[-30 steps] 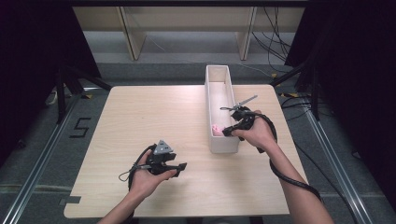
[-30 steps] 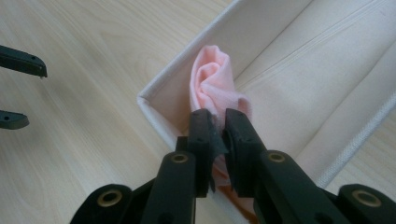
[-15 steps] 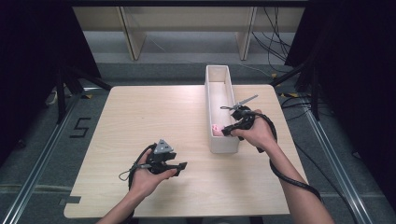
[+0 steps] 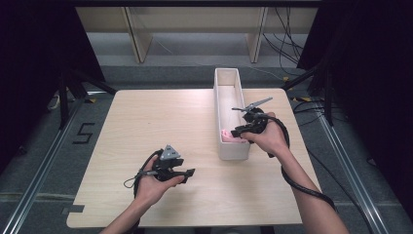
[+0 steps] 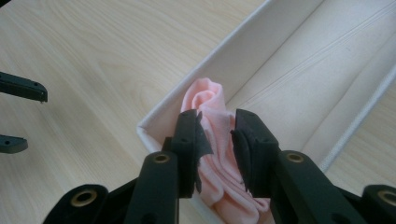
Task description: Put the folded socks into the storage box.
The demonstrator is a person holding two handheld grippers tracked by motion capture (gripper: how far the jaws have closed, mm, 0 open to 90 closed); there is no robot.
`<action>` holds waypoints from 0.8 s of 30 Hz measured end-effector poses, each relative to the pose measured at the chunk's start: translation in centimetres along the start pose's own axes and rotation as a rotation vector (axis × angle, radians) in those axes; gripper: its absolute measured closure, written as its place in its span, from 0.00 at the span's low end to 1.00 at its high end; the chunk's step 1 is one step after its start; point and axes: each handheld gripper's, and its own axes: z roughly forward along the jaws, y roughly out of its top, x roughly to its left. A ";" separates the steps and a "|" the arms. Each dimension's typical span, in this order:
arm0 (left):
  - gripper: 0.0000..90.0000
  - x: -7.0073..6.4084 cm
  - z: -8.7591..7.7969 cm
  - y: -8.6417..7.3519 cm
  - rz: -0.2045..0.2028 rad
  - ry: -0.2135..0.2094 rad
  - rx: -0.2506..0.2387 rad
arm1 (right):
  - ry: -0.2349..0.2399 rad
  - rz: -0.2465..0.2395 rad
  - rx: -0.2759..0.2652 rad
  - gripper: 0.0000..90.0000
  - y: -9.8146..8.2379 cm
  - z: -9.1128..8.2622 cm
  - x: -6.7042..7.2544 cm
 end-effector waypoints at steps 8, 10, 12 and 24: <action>0.43 0.4 -0.3 -0.1 -0.006 0.000 -0.012 | -0.011 -0.004 -0.033 0.74 -0.6 -0.8 0.6; 0.42 0.5 -0.4 -0.1 -0.007 0.003 -0.012 | -0.021 -0.016 -0.057 0.73 -0.9 -1.0 0.7; 0.41 0.6 -0.5 -0.2 -0.009 0.006 -0.017 | -0.020 -0.020 -0.051 0.71 -1.1 -1.3 0.9; 0.35 1.6 -1.2 -0.6 -0.018 0.021 -0.035 | -0.038 0.006 -0.106 0.67 -2.8 -2.4 1.8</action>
